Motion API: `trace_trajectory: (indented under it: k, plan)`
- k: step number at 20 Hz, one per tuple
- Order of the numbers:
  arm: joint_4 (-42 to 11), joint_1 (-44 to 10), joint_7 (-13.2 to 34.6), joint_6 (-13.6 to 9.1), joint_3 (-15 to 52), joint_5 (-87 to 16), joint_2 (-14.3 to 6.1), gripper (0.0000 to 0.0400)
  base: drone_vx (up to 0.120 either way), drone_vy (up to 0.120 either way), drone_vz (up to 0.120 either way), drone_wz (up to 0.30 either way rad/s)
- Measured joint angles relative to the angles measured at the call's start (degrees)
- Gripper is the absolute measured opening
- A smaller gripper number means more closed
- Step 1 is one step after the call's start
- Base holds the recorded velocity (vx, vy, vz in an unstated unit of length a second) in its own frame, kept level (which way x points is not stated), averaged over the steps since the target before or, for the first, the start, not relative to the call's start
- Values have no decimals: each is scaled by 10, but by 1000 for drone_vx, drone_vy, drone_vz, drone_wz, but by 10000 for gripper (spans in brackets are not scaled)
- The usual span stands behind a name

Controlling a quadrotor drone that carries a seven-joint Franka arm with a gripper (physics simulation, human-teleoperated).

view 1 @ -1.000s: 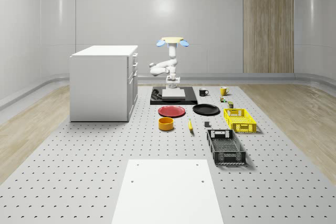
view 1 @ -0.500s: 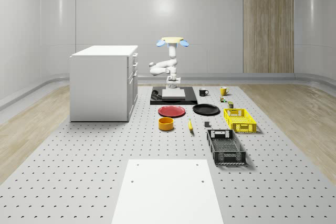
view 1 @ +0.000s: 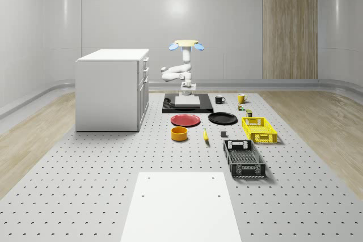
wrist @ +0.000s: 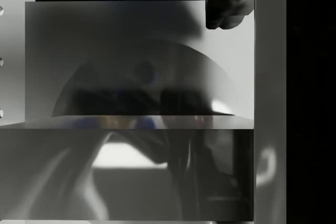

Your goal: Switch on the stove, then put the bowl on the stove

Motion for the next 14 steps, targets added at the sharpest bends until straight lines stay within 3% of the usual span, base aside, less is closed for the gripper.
trace_trajectory:
  k: [14]
  plan:
    - [7,-80,83,-1,4,2,2,400,0,0,0,0]
